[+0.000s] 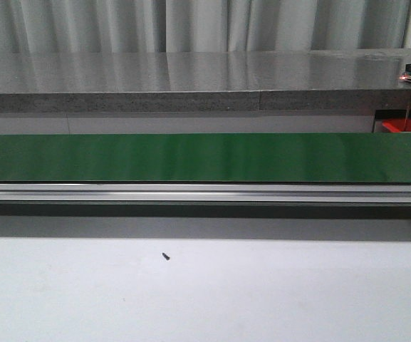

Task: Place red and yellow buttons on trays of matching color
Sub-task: 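Raise the right gripper away from the trays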

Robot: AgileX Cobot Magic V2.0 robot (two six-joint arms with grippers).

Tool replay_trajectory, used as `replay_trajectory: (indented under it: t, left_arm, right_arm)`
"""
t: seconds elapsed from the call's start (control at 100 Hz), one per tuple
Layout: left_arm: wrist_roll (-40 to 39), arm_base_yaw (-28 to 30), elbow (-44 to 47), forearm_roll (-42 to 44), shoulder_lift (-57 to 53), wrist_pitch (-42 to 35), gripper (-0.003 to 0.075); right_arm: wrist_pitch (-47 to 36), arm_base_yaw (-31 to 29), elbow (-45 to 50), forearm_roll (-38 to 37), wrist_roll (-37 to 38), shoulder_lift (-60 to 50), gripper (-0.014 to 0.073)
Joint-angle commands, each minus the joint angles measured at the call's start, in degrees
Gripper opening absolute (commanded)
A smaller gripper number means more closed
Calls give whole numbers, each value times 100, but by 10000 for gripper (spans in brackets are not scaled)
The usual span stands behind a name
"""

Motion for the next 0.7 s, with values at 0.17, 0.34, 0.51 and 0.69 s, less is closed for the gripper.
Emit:
replay_trajectory:
  t: [0.17, 0.34, 0.51, 0.69]
  left_arm:
    - [-1, -44, -149, -290, -14, -525, -20]
    - [-1, -30, -172, -290, -14, -561, -20]
    - [-297, 325, -426, -279, 158, -643, -20]
    - [-308, 704, -921, -279, 795, -533, -20]
  right_arm:
    - [-489, 16, 488, 38, -41, -814, -123]
    - [-559, 16, 823, 38, -41, -1126, -123]
    - [-639, 16, 829, 38, -41, -1142, -123]
    - [-664, 16, 829, 38, -41, -1147, -123]
